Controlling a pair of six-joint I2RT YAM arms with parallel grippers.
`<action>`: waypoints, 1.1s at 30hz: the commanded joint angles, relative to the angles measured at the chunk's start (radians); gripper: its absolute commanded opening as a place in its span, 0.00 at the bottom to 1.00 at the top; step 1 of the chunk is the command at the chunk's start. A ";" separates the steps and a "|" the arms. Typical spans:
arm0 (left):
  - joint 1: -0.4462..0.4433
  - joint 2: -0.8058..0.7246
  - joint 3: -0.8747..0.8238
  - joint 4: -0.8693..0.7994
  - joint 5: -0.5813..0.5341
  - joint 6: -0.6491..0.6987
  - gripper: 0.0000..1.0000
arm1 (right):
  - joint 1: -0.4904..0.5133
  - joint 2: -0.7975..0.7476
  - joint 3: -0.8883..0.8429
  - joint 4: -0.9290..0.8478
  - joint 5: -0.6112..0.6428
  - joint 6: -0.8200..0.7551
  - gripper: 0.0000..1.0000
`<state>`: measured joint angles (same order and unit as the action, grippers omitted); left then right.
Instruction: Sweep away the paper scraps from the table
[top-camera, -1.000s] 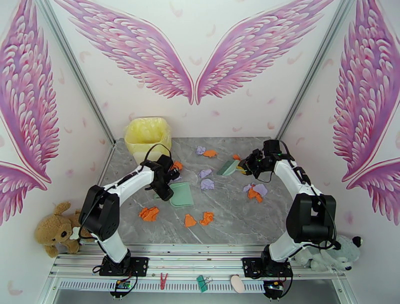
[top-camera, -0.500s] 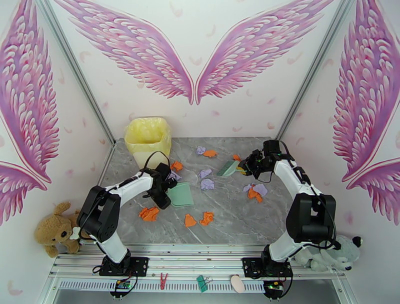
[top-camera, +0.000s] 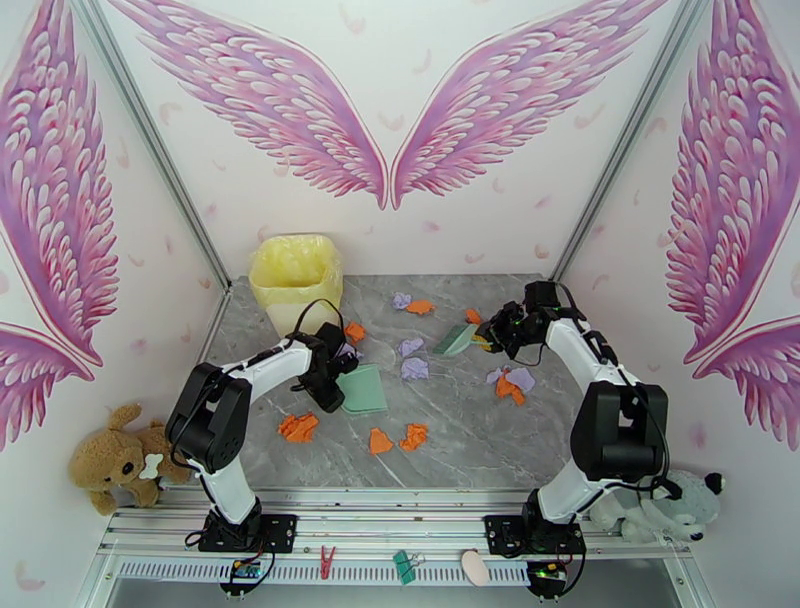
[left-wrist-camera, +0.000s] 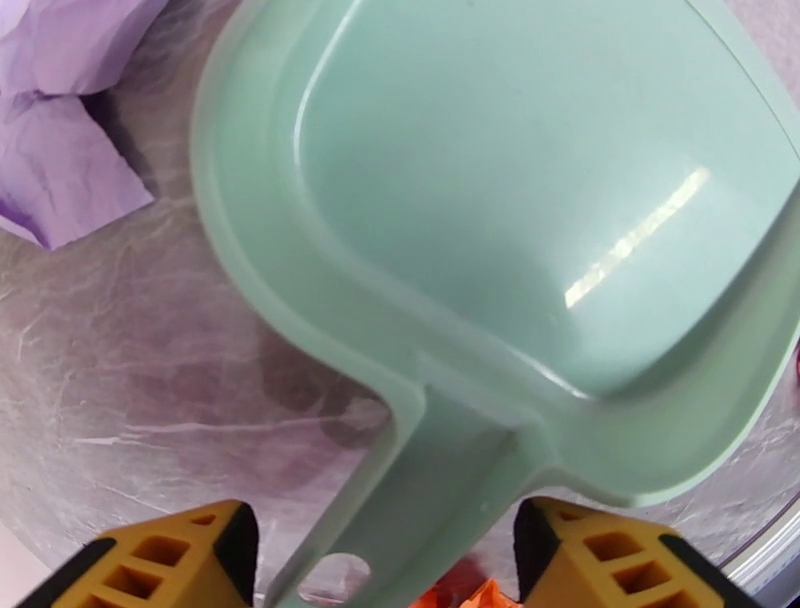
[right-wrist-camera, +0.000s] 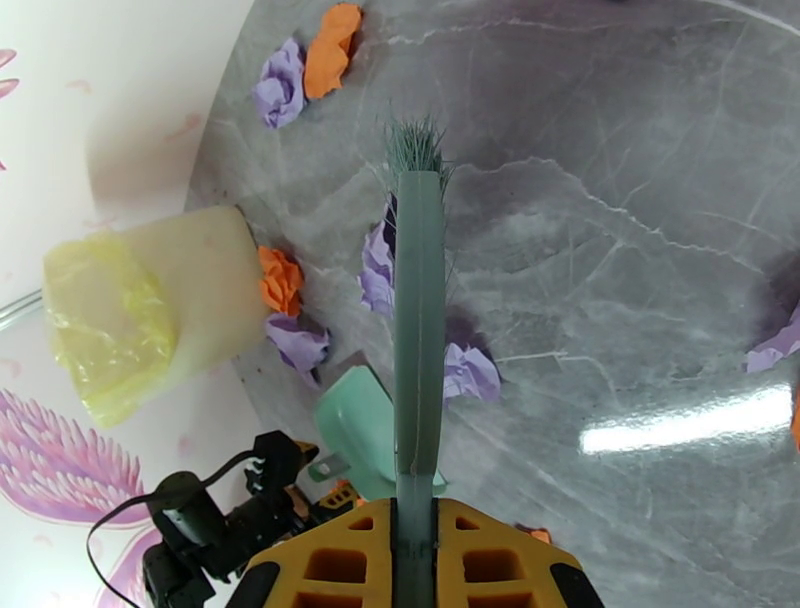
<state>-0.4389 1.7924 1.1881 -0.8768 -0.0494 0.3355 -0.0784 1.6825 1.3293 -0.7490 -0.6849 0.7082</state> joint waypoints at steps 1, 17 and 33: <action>0.004 0.000 0.018 -0.002 0.004 0.002 0.64 | -0.004 0.016 0.033 -0.009 -0.024 -0.016 0.00; 0.002 0.030 0.015 0.013 -0.006 -0.007 0.61 | -0.004 0.010 0.030 -0.009 -0.021 -0.020 0.00; 0.003 -0.008 -0.060 0.070 0.036 -0.044 0.60 | -0.004 -0.010 0.002 -0.001 -0.023 -0.024 0.00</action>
<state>-0.4385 1.8114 1.1622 -0.8356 -0.0402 0.3126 -0.0784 1.6890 1.3293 -0.7490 -0.6849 0.7048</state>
